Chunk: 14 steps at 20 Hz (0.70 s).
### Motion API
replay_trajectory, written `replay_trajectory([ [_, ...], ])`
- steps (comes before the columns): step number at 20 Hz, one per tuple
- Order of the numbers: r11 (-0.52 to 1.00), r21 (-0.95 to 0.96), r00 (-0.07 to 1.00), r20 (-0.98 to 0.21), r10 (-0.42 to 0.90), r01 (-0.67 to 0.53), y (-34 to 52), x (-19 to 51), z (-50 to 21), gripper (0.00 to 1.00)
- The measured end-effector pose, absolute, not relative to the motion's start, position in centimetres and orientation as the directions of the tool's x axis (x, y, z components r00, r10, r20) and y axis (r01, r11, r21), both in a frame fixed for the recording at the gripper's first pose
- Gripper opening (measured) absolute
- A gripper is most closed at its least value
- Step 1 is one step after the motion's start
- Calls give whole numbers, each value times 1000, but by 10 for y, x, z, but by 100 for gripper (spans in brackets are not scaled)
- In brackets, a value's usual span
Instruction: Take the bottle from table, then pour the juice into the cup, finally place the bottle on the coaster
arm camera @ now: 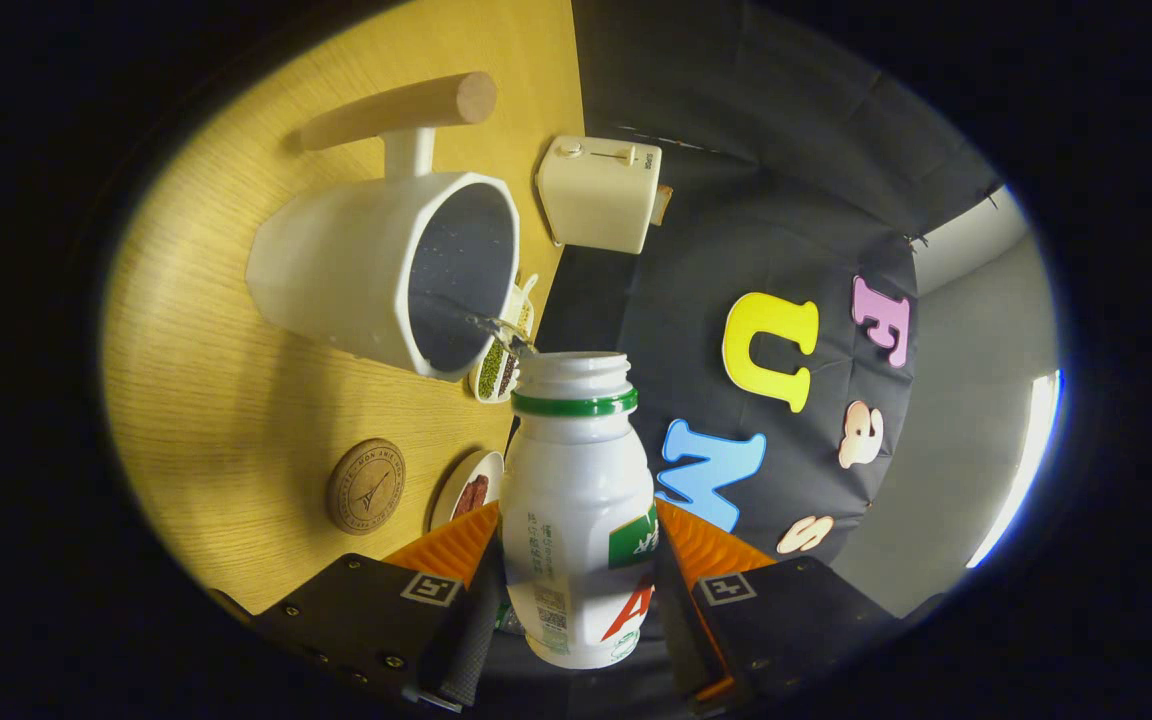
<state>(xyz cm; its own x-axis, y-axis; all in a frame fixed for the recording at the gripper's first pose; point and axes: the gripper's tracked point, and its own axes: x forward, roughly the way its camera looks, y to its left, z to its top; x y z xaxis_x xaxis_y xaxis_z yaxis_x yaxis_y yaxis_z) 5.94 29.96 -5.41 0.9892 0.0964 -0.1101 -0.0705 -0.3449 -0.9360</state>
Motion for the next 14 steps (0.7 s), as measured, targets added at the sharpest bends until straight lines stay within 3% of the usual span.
replay_trajectory([
  [14,-391,-918,989,-110,98,-64,303,58,-56,71],
])
